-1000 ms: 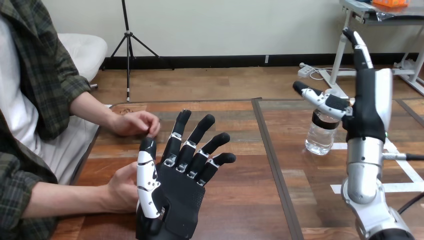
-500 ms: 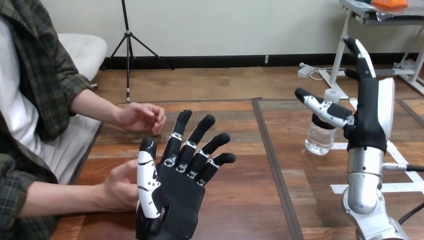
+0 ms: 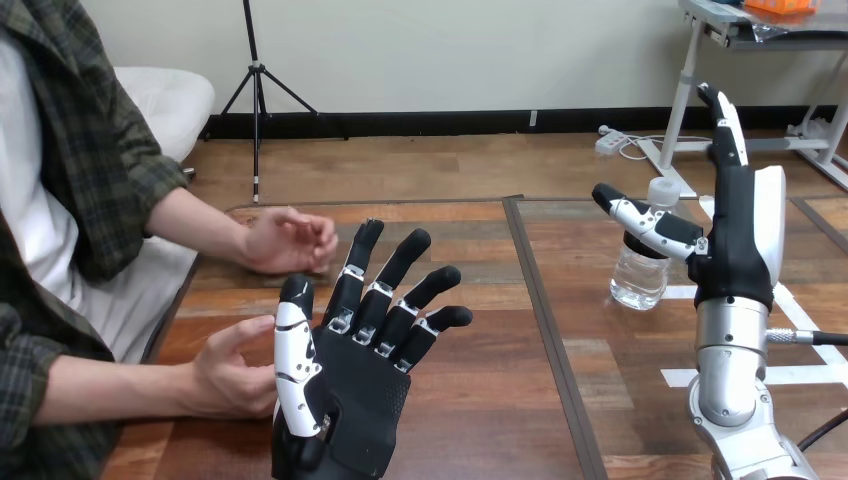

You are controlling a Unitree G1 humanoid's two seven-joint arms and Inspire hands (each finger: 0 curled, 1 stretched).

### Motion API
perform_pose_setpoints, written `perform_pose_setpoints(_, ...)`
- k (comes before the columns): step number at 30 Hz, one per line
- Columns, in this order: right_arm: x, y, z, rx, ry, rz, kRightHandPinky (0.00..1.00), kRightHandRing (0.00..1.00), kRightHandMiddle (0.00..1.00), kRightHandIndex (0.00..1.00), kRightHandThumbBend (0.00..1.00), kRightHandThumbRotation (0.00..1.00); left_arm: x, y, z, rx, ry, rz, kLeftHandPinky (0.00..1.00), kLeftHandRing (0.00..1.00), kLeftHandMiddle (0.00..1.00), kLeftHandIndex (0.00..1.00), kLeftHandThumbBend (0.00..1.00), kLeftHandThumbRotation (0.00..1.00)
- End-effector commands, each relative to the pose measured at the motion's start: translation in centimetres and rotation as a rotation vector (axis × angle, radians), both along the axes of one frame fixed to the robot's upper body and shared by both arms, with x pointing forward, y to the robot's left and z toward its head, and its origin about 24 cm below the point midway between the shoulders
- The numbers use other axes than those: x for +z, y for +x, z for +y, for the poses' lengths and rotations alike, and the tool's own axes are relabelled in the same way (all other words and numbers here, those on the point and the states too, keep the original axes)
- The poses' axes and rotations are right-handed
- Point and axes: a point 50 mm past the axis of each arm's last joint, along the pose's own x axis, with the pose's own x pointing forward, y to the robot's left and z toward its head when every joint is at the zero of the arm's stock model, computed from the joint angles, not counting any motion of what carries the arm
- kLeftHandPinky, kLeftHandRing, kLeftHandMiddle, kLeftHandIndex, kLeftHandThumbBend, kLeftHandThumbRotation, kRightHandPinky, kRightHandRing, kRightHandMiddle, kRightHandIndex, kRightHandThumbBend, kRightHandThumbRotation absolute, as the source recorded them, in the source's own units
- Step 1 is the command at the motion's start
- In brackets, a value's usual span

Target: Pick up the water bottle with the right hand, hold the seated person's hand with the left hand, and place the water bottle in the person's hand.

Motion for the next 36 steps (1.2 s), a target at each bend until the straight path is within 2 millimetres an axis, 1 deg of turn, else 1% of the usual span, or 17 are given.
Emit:
perform_pose_setpoints(1,2.9,1.7,0.5,0.017,0.020,-0.076,1.00,1.00,1.00,0.96,0.68,0.00,1.0,-0.5,-1.5,0.050,-0.101,-0.033,0.61,0.74,0.86,0.99,0.49,1.00)
perform_pose_setpoints(15,2.7,2.5,0.3,0.009,0.055,-0.019,1.00,1.00,1.00,0.98,0.66,0.00,1.1,-0.5,-1.4,0.046,-0.107,-0.033,0.61,0.73,0.85,1.00,0.49,1.00)
perform_pose_setpoints(36,2.4,3.2,0.2,-0.010,0.049,0.038,1.00,1.00,1.00,0.98,0.66,0.00,1.1,-0.5,-1.4,0.050,-0.098,-0.028,0.61,0.72,0.84,0.99,0.50,1.00)
